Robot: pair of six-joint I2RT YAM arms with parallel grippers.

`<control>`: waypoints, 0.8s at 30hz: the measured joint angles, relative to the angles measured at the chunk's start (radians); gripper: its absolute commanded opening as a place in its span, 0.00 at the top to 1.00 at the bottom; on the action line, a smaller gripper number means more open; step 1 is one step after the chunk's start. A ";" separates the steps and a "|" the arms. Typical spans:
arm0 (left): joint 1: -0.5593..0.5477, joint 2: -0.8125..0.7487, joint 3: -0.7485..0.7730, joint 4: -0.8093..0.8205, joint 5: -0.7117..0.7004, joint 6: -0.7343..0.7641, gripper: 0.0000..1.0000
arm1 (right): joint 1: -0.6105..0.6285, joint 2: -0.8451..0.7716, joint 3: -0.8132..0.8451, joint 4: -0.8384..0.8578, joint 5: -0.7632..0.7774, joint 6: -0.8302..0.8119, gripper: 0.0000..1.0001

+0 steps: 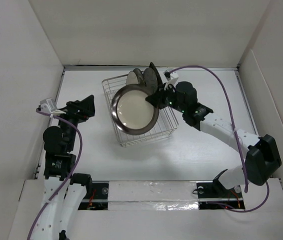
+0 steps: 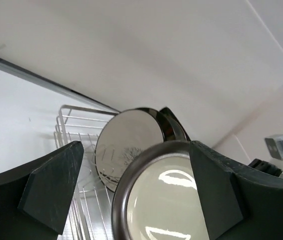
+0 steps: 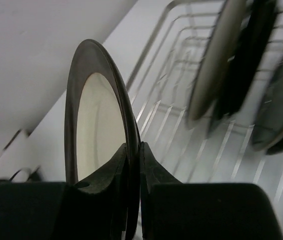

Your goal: Load the plates into the dish rack

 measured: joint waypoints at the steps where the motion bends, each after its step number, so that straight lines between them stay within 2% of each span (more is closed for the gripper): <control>1: 0.000 -0.012 0.000 -0.007 -0.023 0.001 0.15 | 0.003 0.000 0.032 -0.033 0.066 -0.016 1.00; 5: -0.009 -0.026 0.000 -0.002 -0.040 0.005 0.15 | 0.041 0.036 0.217 -0.156 0.356 -0.106 1.00; 12: -0.040 0.021 0.000 -0.009 0.009 0.013 0.15 | 0.155 0.206 0.527 -0.205 0.755 -0.293 1.00; 19: -0.069 0.025 0.000 -0.015 0.032 0.013 0.15 | 0.216 0.439 0.760 -0.296 0.972 -0.481 1.00; 24: -0.080 0.023 0.000 -0.042 -0.017 0.011 0.15 | 0.232 0.584 0.885 -0.363 1.046 -0.543 1.00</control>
